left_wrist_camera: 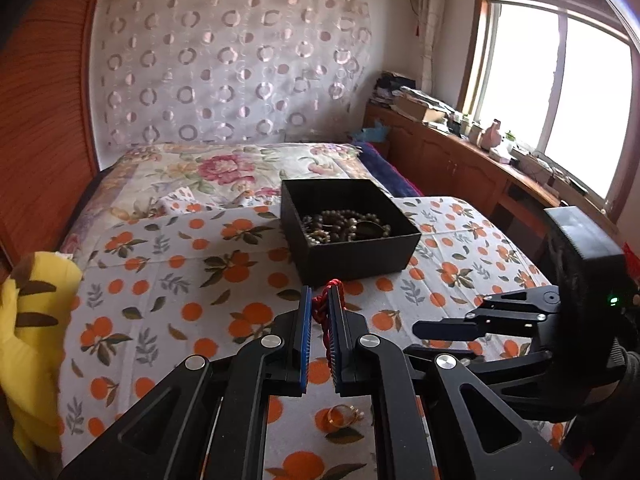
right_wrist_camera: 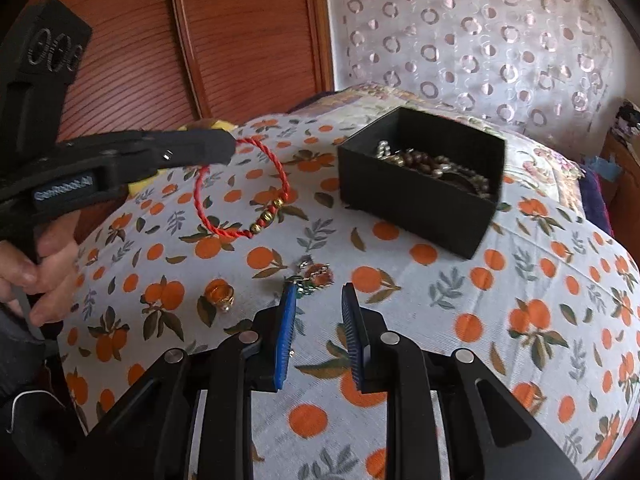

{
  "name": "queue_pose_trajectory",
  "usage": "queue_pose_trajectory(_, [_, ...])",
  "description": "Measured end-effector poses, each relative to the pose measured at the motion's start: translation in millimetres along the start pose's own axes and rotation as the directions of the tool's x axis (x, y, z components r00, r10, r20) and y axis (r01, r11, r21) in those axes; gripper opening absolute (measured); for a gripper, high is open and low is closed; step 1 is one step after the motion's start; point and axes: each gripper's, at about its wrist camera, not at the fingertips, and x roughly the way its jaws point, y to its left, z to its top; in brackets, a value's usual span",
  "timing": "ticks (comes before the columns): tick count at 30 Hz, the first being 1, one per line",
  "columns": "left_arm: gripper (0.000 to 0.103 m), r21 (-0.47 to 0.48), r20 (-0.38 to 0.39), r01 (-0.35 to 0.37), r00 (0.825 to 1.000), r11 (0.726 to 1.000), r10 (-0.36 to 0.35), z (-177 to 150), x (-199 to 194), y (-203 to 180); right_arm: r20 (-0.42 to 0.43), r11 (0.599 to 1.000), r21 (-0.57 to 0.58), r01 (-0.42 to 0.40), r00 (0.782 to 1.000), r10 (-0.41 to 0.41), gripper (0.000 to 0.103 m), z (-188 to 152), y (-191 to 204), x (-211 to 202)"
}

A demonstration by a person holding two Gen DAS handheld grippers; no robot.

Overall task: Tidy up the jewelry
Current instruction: 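Lower the left gripper onto the red string bracelet and close on it, then grasp the green gem pendant with right gripper while left gripper carries the red bracelet toward the box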

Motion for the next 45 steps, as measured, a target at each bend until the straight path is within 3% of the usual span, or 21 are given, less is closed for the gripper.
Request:
queue_pose_trajectory(6, [0.007, -0.028, 0.017, -0.008, 1.0, 1.0, 0.008, -8, -11, 9, -0.052, 1.0, -0.007, -0.017, 0.999, 0.016, 0.026, 6, 6, 20])
queue_pose_trajectory(8, [0.007, -0.025, 0.018, -0.011, 1.0, 1.0, 0.011, -10, -13, 9, -0.059, 1.0, -0.008, -0.012, 0.998, 0.011, 0.039, 7, 7, 22])
queue_pose_trajectory(9, [0.007, -0.021, 0.019, -0.014, 1.0, 1.0, 0.014, -10, -13, 9, -0.062, 1.0, -0.011, -0.011, 0.998, 0.01, 0.04, 7, 8, 23])
queue_pose_trajectory(18, [0.007, -0.007, 0.02, -0.022, 1.0, 1.0, 0.023, -14, -13, 5, -0.097, 0.994, -0.089, 0.065, 0.993, -0.073, 0.04, 15, 20, 40])
queue_pose_trajectory(19, [0.007, -0.006, 0.02, -0.024, 1.0, 1.0, 0.024, -13, -13, 6, -0.099, 0.994, -0.091, 0.066, 0.992, -0.075, 0.039, 15, 20, 40])
queue_pose_trajectory(20, [0.007, -0.006, 0.02, -0.025, 0.999, 1.0, 0.025, -13, -13, 6, -0.097, 0.993, -0.095, 0.069, 0.992, -0.078, 0.025, 15, 20, 40])
queue_pose_trajectory(21, [0.007, -0.006, 0.02, -0.026, 0.999, 1.0, 0.026, -14, -13, 5, -0.094, 0.992, -0.099, 0.074, 0.992, -0.083, 0.023, 14, 20, 39])
queue_pose_trajectory(28, [0.007, -0.002, 0.023, -0.026, 0.999, 1.0, 0.026, -14, -12, 5, -0.067, 0.993, -0.091, 0.071, 0.995, -0.077, 0.015, 8, 14, 24])
queue_pose_trajectory(36, [0.007, 0.013, 0.032, -0.029, 0.999, 1.0, 0.028, -6, -9, 0, 0.012, 0.992, -0.081, 0.096, 0.995, -0.096, 0.016, 15, 2, -11])
queue_pose_trajectory(45, [0.007, 0.026, 0.056, -0.036, 0.998, 0.999, 0.034, 13, -8, -6, 0.093, 0.987, -0.05, 0.149, 0.985, -0.144, 0.016, 44, -28, -42])
